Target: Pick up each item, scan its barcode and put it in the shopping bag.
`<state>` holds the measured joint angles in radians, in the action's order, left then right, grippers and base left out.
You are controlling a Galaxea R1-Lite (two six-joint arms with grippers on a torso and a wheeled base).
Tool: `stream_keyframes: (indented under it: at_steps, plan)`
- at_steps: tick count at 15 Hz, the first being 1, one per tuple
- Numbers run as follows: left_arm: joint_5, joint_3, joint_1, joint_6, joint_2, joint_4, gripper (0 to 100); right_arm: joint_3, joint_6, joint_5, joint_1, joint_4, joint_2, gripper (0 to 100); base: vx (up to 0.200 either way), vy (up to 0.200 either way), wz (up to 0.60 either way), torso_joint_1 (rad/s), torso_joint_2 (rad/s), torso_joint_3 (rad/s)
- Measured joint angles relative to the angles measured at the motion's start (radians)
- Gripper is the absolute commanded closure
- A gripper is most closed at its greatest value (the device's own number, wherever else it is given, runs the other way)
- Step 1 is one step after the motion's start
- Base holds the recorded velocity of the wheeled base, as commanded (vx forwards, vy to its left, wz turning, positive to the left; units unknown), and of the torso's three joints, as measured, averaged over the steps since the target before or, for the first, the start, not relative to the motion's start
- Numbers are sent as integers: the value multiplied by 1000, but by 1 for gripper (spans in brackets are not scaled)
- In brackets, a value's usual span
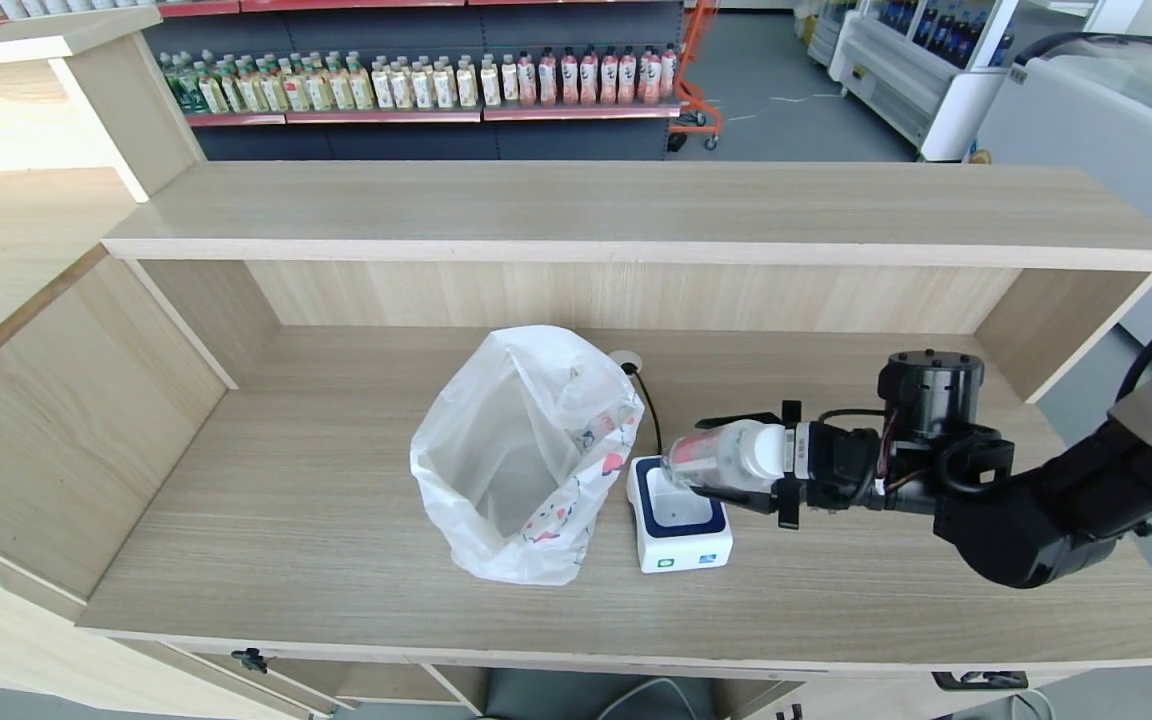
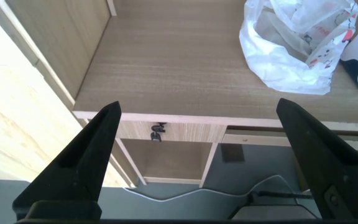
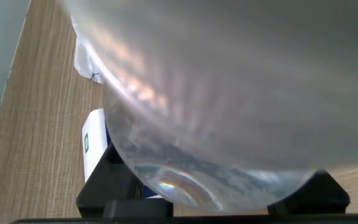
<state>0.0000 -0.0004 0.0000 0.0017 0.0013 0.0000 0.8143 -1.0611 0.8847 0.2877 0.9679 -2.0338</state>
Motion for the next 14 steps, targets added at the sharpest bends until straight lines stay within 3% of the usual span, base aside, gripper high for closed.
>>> stream_keyframes:
  at_steps: [14]
  plan:
    - [0,0,-1,0,0,0,0,85,-92,54,-11,-10,-59,100,0,0,0,0,0,0]
